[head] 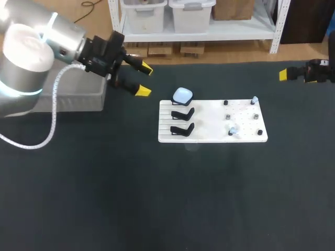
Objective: Pick up each earbud case from the left stands, insert the matching earbuds, close the lid, and place the case in the box.
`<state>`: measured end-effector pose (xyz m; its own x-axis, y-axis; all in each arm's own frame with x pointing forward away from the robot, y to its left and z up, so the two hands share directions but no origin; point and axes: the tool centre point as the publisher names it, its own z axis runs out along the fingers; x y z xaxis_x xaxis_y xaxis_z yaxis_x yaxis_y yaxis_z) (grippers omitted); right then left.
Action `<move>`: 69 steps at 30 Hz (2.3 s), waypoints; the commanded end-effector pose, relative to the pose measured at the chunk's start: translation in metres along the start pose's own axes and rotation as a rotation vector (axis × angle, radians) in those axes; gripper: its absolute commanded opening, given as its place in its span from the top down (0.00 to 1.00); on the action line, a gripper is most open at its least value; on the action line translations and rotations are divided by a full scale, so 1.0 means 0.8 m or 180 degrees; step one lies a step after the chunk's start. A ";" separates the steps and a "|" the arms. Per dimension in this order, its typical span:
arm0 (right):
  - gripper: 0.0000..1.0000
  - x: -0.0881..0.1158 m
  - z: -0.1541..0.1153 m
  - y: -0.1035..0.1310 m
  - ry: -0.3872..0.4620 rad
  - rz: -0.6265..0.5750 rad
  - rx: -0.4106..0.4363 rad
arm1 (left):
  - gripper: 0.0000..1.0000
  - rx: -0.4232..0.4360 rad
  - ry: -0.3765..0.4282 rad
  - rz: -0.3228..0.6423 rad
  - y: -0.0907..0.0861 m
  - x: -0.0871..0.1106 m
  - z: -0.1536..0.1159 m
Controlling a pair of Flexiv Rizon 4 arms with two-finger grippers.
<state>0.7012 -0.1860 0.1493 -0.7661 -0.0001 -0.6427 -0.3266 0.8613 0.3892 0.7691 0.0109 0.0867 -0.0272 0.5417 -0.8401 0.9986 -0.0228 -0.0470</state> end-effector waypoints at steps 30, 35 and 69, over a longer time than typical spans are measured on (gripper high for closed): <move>0.00 0.000 0.000 0.000 0.0001 -0.0001 0.0004 | 0.05 0.0247 -0.0115 0.0079 0.016 0.028 0.075; 0.00 0.000 0.000 0.000 0.0001 -0.0001 0.0004 | 0.02 0.0264 -0.0114 0.0099 0.022 0.032 0.084; 0.00 0.000 0.000 0.000 0.0001 -0.0001 0.0004 | 0.37 0.0318 -0.0258 0.0070 0.039 0.027 0.126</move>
<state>0.7012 -0.1860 0.1493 -0.7661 -0.0001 -0.6427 -0.3266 0.8613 0.3892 0.7927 -0.0606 0.0151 -0.0148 0.4728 -0.8810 0.9903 -0.1149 -0.0782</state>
